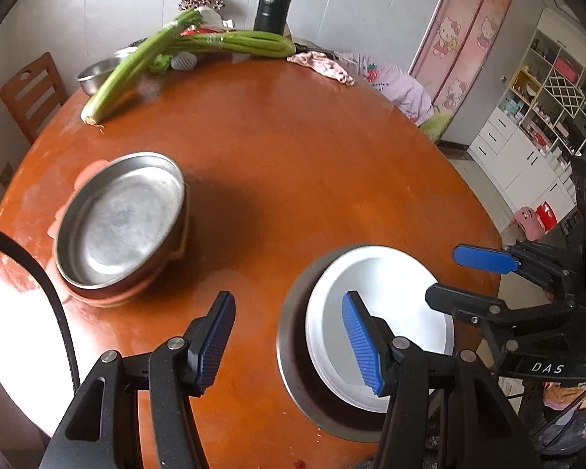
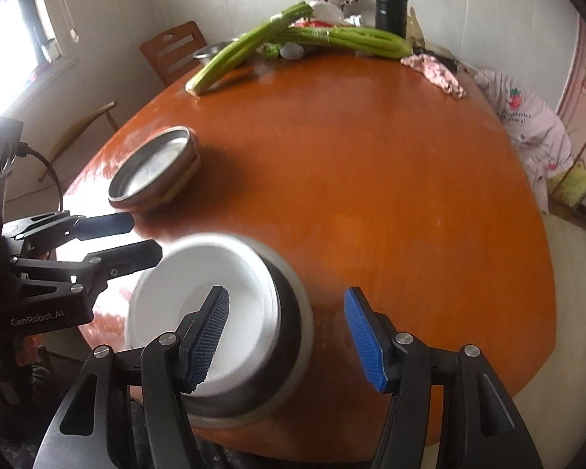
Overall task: Organize plates and bowls
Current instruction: 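Move the left gripper to the rim of the steel basin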
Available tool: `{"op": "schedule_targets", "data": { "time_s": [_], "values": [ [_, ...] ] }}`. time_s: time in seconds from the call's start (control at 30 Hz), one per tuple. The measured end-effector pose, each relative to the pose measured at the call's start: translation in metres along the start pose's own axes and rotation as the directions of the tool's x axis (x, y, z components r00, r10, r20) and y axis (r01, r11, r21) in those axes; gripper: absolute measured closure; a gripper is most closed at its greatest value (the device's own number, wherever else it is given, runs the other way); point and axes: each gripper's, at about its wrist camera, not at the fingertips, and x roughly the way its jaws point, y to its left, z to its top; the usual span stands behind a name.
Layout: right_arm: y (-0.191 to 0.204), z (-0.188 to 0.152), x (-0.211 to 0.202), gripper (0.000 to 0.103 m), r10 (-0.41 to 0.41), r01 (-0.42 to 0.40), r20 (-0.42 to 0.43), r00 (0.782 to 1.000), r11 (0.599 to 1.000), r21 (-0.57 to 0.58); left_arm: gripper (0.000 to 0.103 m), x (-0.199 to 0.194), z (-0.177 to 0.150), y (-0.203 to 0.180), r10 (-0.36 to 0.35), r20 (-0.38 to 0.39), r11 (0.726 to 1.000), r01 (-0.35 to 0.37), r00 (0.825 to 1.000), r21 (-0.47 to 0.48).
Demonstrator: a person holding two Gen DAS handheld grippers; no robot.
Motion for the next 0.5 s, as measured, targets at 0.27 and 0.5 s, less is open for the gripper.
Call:
{"op": "schedule_targets", "data": {
  "time_s": [0.27,0.5],
  "values": [
    [-0.002,-0.015,0.016,0.04,0.038,-0.037,-0.037,0.999,0.999,0.026,0.046,0.016,-0.016,-0.001,0.007,-0.049,1.0,-0.008,0.999,-0.019],
    [0.005,-0.02,0.025,0.038,0.078,-0.077,-0.056,0.995,0.997,0.027,0.043,0.023,-0.026,-0.001,-0.023,-0.074,0.999,0.021,0.997,-0.035]
  ]
}}
